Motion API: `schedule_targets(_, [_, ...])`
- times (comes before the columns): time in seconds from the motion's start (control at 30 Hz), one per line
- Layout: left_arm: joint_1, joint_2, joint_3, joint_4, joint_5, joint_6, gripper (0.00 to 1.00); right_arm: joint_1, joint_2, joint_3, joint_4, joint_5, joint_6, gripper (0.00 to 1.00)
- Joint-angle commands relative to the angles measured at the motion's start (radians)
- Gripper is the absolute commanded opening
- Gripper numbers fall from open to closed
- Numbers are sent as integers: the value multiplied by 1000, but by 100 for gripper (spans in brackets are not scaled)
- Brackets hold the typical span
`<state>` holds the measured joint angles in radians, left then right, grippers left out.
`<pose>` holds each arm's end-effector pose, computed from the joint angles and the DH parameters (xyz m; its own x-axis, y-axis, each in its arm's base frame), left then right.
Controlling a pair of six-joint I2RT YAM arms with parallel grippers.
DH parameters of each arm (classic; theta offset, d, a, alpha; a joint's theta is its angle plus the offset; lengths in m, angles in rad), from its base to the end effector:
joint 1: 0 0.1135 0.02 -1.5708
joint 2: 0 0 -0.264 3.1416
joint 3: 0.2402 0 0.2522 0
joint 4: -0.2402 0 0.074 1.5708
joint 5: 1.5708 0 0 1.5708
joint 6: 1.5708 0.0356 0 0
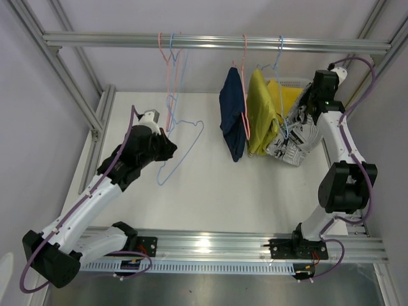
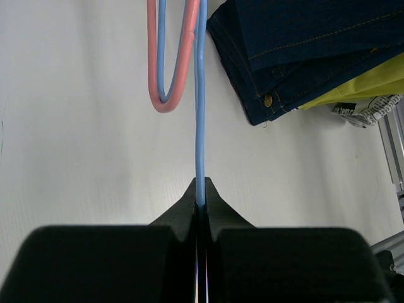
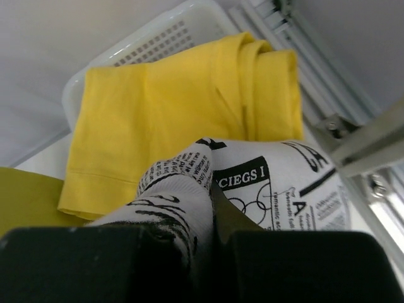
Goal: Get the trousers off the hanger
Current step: Place the trousers in the bin.
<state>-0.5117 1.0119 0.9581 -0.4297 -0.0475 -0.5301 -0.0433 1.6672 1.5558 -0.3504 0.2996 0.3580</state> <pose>0.1969 -0.1086 0.3331 -0.5785 -0.2544 -0.7750 0.1854 0.8843 -0.4286 0.3914 -0.0275 0.3605 -0.3099 0.3485 -0.8846 0.4420 0.8766 0.1905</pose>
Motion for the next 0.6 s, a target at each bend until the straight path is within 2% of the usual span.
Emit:
schedule_targets(0.0, [-10, -10, 48, 25, 18, 21, 1, -4, 80, 133, 130, -109, 56, 0])
schedule_targets(0.27, [-11, -22, 48, 26, 8, 27, 1, -4, 302, 394, 65, -154, 55, 0])
schedule_targets(0.57, [-11, -24, 51, 23, 6, 32, 1, -6, 561, 768, -47, -169, 50, 0])
